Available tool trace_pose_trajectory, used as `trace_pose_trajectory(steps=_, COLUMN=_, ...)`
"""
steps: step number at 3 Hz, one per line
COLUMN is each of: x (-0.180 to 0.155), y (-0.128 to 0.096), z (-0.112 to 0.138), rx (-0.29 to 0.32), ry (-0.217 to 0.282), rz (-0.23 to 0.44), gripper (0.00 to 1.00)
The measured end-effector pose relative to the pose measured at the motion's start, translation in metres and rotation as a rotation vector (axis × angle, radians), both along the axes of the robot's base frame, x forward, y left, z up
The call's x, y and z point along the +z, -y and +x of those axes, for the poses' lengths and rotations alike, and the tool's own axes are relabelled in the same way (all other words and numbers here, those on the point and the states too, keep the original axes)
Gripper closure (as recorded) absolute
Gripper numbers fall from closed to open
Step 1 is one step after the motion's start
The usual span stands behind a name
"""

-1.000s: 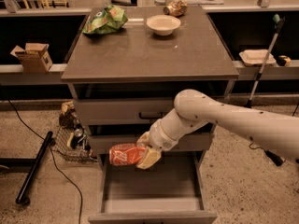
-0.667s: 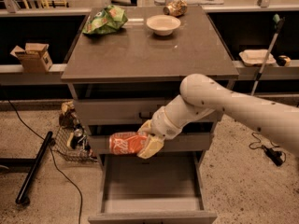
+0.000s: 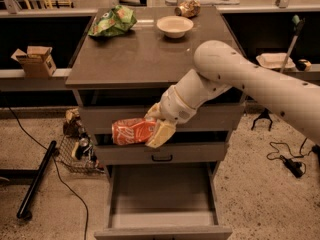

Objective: Pick coke can from bottom drawer and place on counter

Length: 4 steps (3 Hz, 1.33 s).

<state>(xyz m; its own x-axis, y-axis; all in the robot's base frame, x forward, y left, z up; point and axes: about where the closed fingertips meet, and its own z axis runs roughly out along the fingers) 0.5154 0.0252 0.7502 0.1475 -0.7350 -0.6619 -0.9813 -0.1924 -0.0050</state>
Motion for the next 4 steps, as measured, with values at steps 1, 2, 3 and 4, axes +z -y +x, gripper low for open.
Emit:
trace_pose_trajectory(steps=1, x=0.007, y=0.000, z=0.002, rx=0.006, ry=0.009, rz=0.002, gripper=1.00)
trace_pose_trajectory(steps=2, x=0.009, y=0.000, z=0.005, rx=0.002, ry=0.013, rz=0.003, gripper=1.00)
trace_pose_trajectory(steps=3, x=0.041, y=0.010, z=0.024, rx=-0.037, ry=0.048, rz=0.016, gripper=1.00)
trace_pose_trajectory(steps=4, x=0.089, y=0.020, z=0.051, rx=-0.084, ry=0.096, rz=0.007, gripper=1.00)
